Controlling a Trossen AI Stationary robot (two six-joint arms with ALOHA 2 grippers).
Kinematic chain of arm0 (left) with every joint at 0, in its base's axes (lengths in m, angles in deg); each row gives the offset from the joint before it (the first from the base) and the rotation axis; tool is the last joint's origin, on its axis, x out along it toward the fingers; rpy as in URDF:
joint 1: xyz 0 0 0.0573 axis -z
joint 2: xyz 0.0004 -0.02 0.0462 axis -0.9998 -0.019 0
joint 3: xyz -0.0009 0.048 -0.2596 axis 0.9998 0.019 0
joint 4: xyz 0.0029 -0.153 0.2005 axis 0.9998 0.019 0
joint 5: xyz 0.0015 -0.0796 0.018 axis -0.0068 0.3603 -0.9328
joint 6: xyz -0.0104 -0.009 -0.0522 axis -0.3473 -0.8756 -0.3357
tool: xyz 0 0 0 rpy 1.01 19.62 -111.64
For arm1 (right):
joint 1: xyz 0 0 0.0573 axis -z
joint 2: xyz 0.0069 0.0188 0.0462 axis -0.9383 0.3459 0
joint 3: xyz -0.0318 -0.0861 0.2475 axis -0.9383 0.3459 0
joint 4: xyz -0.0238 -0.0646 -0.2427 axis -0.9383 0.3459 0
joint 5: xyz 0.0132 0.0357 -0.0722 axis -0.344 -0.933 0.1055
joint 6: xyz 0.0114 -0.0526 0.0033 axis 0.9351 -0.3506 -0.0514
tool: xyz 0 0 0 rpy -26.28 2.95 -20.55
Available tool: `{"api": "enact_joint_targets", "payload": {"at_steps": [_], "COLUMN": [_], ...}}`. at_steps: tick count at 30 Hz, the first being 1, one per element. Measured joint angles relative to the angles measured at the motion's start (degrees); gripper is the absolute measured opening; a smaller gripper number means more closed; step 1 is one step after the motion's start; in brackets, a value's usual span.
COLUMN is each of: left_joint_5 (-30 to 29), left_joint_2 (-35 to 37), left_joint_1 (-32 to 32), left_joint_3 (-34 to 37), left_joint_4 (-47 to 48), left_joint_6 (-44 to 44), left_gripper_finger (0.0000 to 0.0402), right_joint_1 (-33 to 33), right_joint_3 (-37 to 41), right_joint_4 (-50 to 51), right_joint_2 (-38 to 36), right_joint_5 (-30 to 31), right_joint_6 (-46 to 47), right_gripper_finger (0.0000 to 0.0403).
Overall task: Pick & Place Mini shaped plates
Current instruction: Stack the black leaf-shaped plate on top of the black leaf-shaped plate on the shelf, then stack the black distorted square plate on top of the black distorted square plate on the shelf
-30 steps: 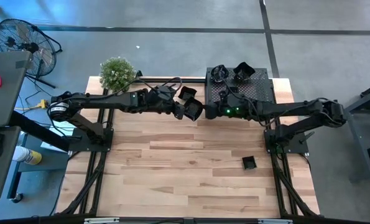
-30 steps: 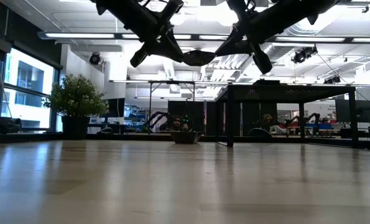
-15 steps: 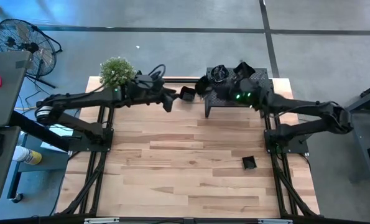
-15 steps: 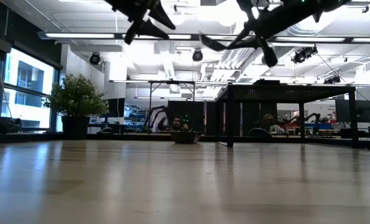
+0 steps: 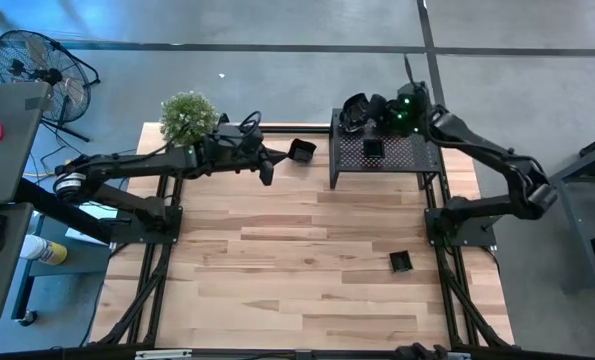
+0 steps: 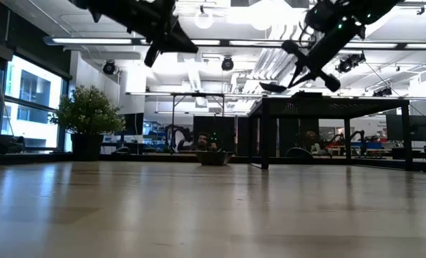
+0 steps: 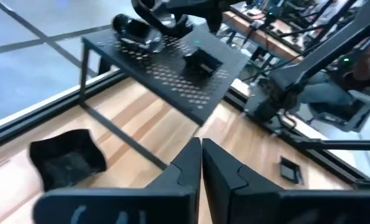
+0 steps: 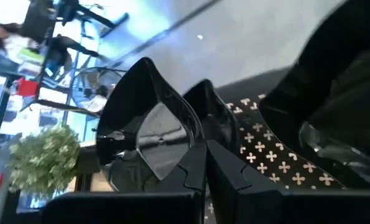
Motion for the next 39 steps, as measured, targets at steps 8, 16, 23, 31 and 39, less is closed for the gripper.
{"api": "enact_joint_targets", "payload": {"at_steps": [8, 16, 23, 31, 39], "left_joint_5": [1.8, 4.0, 9.5, 12.1, 10.0], "left_joint_2": [0.0, 0.0, -4.1, -14.4, -19.5], "left_joint_1": [-4.9, -10.5, -17.5, -17.7, -17.8], "left_joint_3": [2.0, 2.1, 2.1, 2.1, 1.4], "left_joint_4": [-0.2, 2.4, 2.8, 2.1, 2.4], "left_joint_6": [0.2, -0.1, -1.7, -2.8, -7.3], "left_gripper_finger": [0.0002, 0.0001, 0.0, 0.0001, 0.0028], "right_joint_1": [0.8, 0.8, 0.8, -3.2, -11.2], "right_joint_3": [0.0, 0.0, 0.0, 0.0, 0.0], "right_joint_4": [-0.5, -1.9, -1.0, 6.3, 6.8], "right_joint_2": [4.9, 4.9, 0.2, -6.9, -7.3], "right_joint_5": [-0.6, -0.2, -2.1, -0.2, 3.8], "right_joint_6": [3.7, 3.7, -5.3, -14.9, -17.6], "right_gripper_finger": [0.0005, 0.005, 0.0094, 0.0032, 0.0017]}}
